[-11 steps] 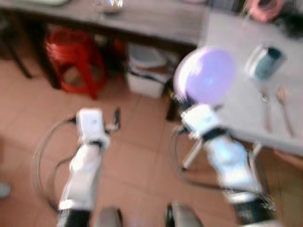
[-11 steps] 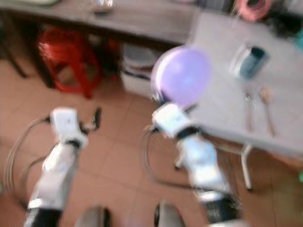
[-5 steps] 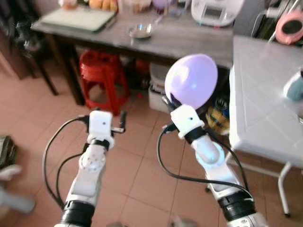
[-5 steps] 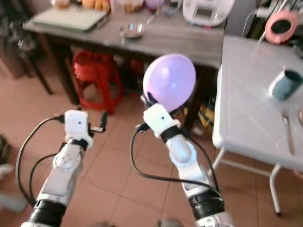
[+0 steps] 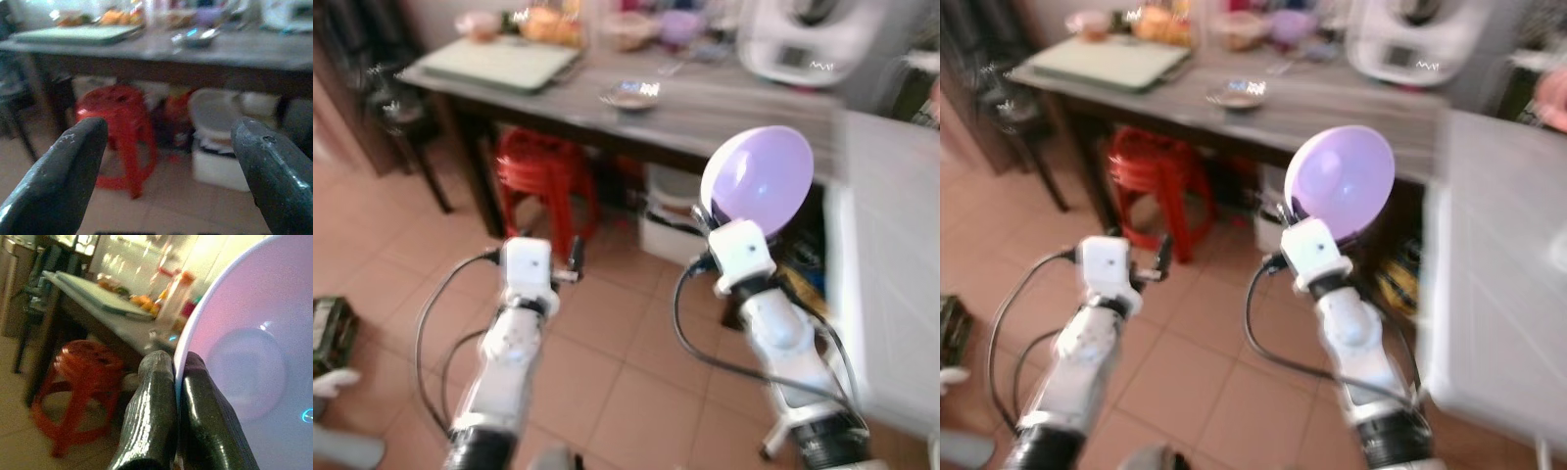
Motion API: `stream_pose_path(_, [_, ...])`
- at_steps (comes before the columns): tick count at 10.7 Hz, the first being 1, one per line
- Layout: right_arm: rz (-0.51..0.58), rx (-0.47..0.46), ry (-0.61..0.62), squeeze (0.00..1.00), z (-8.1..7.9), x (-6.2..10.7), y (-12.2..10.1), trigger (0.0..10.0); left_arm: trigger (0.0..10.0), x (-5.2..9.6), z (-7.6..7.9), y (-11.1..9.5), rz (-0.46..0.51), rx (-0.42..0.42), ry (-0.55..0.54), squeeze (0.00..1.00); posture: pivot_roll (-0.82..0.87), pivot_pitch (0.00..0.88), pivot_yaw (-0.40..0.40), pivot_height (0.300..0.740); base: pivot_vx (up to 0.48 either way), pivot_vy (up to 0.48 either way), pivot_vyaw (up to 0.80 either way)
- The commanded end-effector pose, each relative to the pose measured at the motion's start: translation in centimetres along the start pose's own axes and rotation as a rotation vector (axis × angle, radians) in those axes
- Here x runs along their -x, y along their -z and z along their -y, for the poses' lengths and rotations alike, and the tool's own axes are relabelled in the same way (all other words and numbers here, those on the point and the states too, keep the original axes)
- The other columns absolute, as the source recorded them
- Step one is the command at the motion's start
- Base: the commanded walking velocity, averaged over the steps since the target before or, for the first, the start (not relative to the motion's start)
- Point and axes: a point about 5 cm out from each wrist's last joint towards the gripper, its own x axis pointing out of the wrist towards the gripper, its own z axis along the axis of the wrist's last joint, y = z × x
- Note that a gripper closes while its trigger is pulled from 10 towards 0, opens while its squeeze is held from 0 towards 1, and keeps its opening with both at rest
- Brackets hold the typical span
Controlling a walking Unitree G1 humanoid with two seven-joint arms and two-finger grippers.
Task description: Setting the table
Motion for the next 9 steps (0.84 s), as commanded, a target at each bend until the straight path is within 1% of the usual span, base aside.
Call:
stream_pose_path(1, [-0.018,0.008,0.039,0.00,0.9,0.6,0.3,10.0,10.0,-0.2,0.3,-0.1,0.004,0.013,0.024,0.00,-0.04,0.090,0.008,0.740,0.472,0.000,0.00])
stream_pose_path(2, [-0.014,0.007,0.039,0.00,0.8,0.5,0.0,10.0,10.0,-0.3,0.0,-0.1,0.000,0.007,0.025,0.00,-0.05,0.086,0.015,0.740,0.469,0.000,0.00])
stream_pose_path(3, [-0.002,-0.001,0.026,0.00,0.4,0.5,-0.3,10.0,10.0,-0.4,0.1,0.2,-0.007,0.012,0.029,0.00,-0.06,0.084,0.012,0.740,0.461,0.000,0.00])
stream_pose_path(5, [-0.009,-0.019,0.025,0.00,0.2,0.3,0.0,10.0,10.0,-0.5,0.7,0.5,-0.015,0.048,0.032,0.00,-0.04,0.071,-0.004,0.740,0.435,0.000,0.00])
stream_pose_path(6, [-0.016,-0.018,0.020,0.00,-0.1,-0.2,0.5,10.0,10.0,-0.4,1.2,1.2,-0.033,0.056,0.042,0.00,-0.05,0.045,0.000,0.740,0.390,0.277,0.00])
stream_pose_path(7, [-0.002,-0.011,0.021,0.00,0.2,-0.6,0.1,10.0,10.0,-0.6,1.3,1.1,-0.038,0.072,0.044,0.00,-0.05,0.020,0.004,0.740,0.315,0.364,0.00])
stream_pose_path(8, [0.000,-0.012,0.022,0.00,0.3,-0.6,0.1,10.0,10.0,-0.7,1.3,1.1,-0.034,0.068,0.047,0.00,-0.05,0.009,0.005,0.740,0.296,0.379,0.00])
stream_pose_path(9, [-0.004,-0.011,0.021,0.00,0.5,-0.5,0.3,10.0,10.0,-0.8,1.2,1.0,-0.026,0.061,0.048,0.00,-0.05,0.004,0.004,0.740,0.270,0.398,-0.80])
